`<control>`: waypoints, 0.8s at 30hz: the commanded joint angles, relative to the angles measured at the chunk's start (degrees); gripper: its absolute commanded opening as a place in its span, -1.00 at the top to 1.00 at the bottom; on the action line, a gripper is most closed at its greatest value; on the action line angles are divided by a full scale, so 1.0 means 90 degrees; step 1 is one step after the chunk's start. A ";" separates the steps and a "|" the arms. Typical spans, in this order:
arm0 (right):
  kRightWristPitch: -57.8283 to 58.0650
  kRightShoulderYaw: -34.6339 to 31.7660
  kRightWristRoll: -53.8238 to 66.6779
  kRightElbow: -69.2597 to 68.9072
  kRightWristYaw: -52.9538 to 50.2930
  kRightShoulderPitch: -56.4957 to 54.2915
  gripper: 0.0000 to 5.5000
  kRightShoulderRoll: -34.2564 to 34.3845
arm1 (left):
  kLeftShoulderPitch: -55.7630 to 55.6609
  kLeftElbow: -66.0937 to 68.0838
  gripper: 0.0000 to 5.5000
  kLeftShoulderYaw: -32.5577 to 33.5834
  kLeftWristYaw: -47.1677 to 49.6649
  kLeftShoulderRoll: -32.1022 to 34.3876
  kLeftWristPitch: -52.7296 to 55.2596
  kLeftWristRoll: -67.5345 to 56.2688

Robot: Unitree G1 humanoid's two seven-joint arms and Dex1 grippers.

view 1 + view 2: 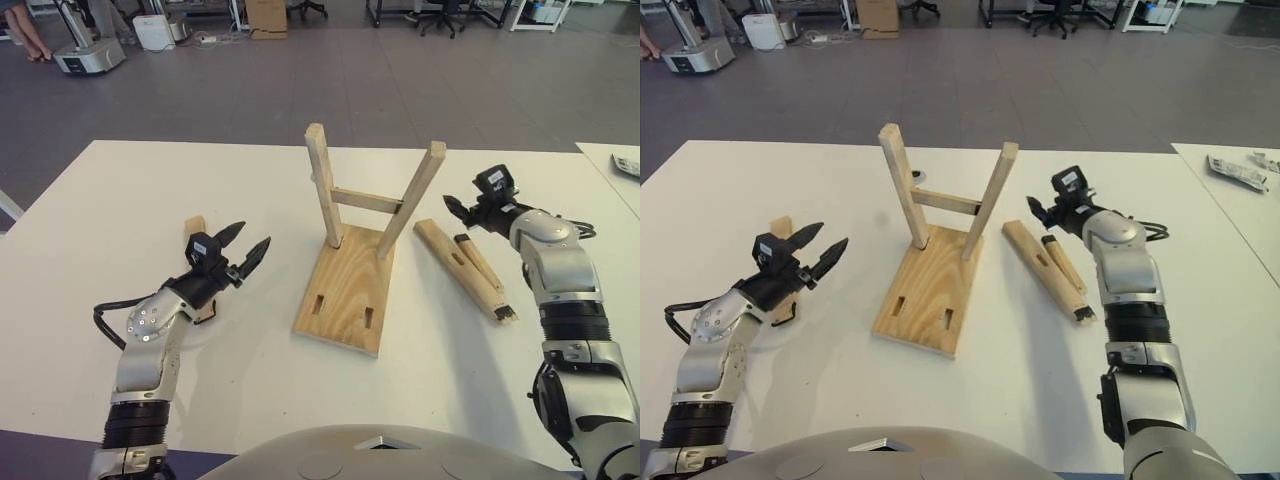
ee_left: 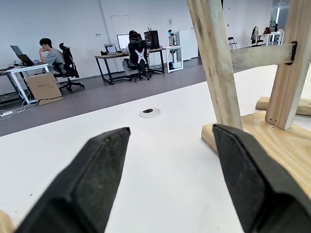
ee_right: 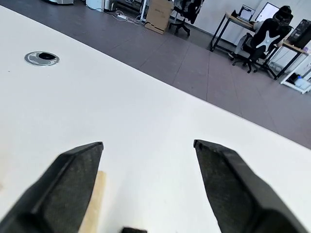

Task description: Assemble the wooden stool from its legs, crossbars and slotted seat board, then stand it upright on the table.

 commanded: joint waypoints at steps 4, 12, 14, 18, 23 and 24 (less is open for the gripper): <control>-0.0114 0.0415 -0.0175 0.0711 0.0804 0.0111 -0.27 -0.0698 | 0.0292 -0.0435 -0.13 -0.0039 0.0330 -0.0162 0.0235 -0.0116; 0.0203 0.0673 -0.0297 0.0756 0.1099 0.0537 -0.27 -0.0840 | 0.0336 -0.0527 -0.13 -0.0033 0.0290 -0.0161 0.0247 -0.0238; 0.0485 0.0775 -0.0264 0.0704 0.1278 0.0657 -0.27 -0.0851 | 0.0322 -0.0522 -0.13 -0.0031 0.0281 -0.0157 0.0229 -0.0246; 0.1243 0.0981 -0.0080 0.0366 0.1737 0.1013 -0.11 -0.0906 | 0.0317 -0.0534 -0.13 -0.0042 0.0270 -0.0163 0.0202 -0.0242; 0.1298 0.1223 -0.0261 0.0129 0.1816 0.1423 0.27 -0.1285 | 0.0435 -0.0619 -0.13 -0.0051 0.0407 -0.0226 0.0299 -0.0220; 0.1248 0.1245 -0.0293 0.0153 0.1790 0.1469 0.34 -0.1338 | 0.0471 -0.0648 -0.13 -0.0067 0.0491 -0.0272 0.0326 -0.0190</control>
